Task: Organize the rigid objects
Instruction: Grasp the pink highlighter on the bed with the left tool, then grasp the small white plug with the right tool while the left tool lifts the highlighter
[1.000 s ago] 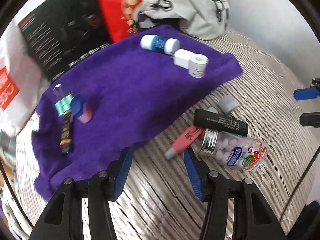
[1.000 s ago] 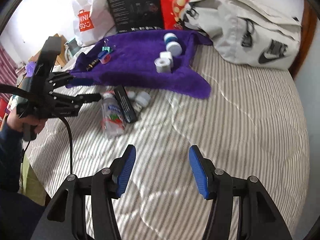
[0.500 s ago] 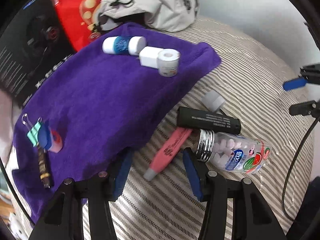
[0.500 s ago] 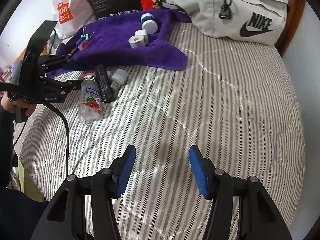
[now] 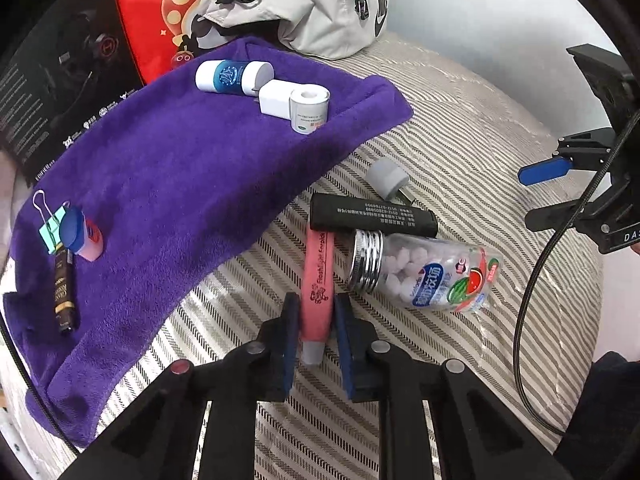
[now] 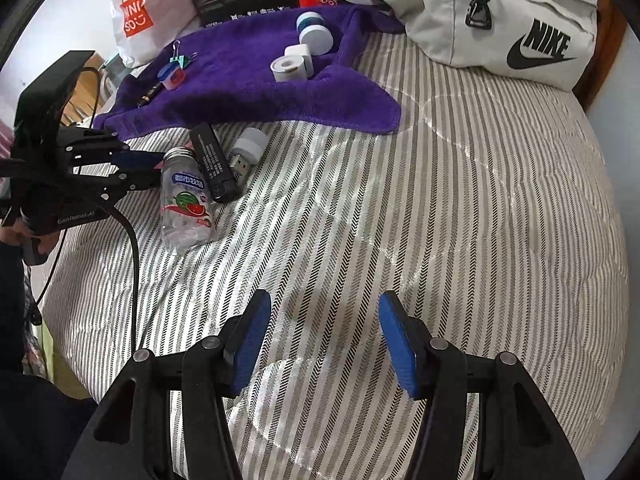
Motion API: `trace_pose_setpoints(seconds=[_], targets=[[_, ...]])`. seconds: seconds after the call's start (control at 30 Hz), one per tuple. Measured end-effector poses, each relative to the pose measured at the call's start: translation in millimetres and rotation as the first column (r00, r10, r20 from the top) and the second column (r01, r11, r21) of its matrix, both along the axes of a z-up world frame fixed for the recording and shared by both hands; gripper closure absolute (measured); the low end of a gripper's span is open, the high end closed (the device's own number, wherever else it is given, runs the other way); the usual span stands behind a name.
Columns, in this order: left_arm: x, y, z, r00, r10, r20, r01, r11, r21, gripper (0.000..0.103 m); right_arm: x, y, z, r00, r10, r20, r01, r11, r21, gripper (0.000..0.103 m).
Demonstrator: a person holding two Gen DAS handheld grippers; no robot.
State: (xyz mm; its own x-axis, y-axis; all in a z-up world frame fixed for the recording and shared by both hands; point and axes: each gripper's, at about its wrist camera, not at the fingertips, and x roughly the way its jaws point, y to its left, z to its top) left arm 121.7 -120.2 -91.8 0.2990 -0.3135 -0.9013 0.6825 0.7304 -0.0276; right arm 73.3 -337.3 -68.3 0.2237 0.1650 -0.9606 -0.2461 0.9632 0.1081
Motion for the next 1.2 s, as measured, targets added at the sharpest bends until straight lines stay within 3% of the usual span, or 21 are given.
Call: trace_pose_setpoints(seconds=[0.27,0.33,0.57,0.67,0.87,0.93,1.0,1.07,1.2], targets=[[16,-18,1,1.000,0.023,0.010,-0.023,1.000,0.016,0.081,-4,0,-2,1.000,-0.006,-0.010,0.006,1.000,0.010,0.047],[14,-18,2,1.000,0.025,0.014,-0.025,1.000,0.012,0.087,-3,3,3,1.000,-0.004,0.006,0.004,1.000,0.024,0.047],[-8,14,4,0.990,0.140,-0.026,-0.140,0.990,-0.015,0.087,28,22,15,0.993,-0.037,0.113,0.027,0.996,0.083,0.047],[-21,29,4,0.981,0.188,-0.039,-0.189,0.982,-0.025,0.087,50,33,7,0.992,-0.053,0.114,0.041,0.993,0.111,0.047],[-39,49,3,0.965,0.252,-0.069,-0.257,0.964,-0.073,0.087,78,53,-18,0.988,-0.073,0.134,0.065,0.996,0.058,0.047],[-39,51,2,0.964,0.255,-0.077,-0.261,0.961,-0.088,0.086,81,50,-20,0.978,-0.114,0.173,0.104,0.992,0.065,0.050],[-39,51,2,0.964,0.253,-0.082,-0.260,0.961,-0.095,0.086,78,52,-20,0.976,-0.096,0.197,0.092,0.995,0.028,0.059],[-40,52,2,0.965,0.249,-0.077,-0.256,0.962,-0.092,0.086,73,51,-20,0.980,-0.057,0.190,0.061,0.998,-0.018,0.063],[-39,53,2,0.963,0.260,-0.073,-0.266,0.959,-0.102,0.086,69,39,-19,0.984,-0.063,0.168,0.065,0.998,-0.006,0.065]])
